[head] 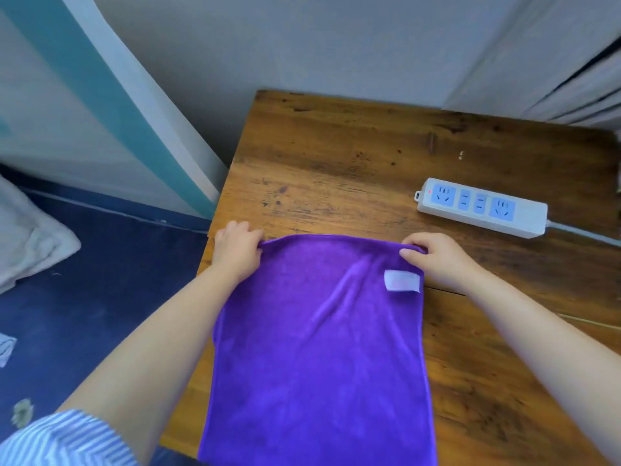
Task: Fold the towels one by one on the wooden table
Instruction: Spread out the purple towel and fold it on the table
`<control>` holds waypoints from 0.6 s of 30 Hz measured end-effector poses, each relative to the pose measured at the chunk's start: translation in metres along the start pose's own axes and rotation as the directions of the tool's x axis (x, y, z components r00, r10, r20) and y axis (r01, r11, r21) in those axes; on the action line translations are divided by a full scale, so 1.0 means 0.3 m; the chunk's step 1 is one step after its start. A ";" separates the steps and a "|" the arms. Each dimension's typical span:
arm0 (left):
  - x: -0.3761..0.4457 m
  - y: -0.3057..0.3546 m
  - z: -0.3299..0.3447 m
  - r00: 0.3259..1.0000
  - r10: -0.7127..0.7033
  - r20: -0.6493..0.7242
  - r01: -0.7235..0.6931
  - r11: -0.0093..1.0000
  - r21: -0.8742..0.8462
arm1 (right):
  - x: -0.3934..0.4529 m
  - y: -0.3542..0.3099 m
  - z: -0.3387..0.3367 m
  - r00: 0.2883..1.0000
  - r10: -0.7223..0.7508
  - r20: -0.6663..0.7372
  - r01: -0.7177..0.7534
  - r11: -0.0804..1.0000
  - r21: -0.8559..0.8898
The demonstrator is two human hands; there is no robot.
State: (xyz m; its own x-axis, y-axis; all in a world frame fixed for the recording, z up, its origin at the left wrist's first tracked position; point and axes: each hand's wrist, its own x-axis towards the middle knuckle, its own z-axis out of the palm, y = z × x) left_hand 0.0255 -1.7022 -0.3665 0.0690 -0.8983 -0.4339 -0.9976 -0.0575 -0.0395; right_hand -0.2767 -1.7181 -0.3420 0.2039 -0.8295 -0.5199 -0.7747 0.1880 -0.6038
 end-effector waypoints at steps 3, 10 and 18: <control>-0.073 -0.051 0.001 0.997 0.056 0.045 -0.034 0.924 -0.381 | -0.069 0.016 -0.015 0.936 0.103 0.337 -0.218 0.920 0.326; -0.188 -0.158 0.014 0.815 0.098 0.571 0.225 0.855 -0.468 | -0.107 0.043 0.052 0.668 0.252 0.700 -0.345 0.939 -0.008; -0.113 -0.169 0.020 0.998 0.005 0.059 0.015 0.939 -0.344 | -0.039 0.037 0.105 0.998 0.009 -0.070 -0.040 0.892 -0.450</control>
State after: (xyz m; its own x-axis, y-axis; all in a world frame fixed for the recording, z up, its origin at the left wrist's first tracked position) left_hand 0.0737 -1.6660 -0.3552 0.0642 -0.8716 -0.4861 -0.9392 -0.2174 0.2658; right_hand -0.2687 -1.6899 -0.3616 0.1543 -0.8626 -0.4818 -0.9685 -0.0357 -0.2463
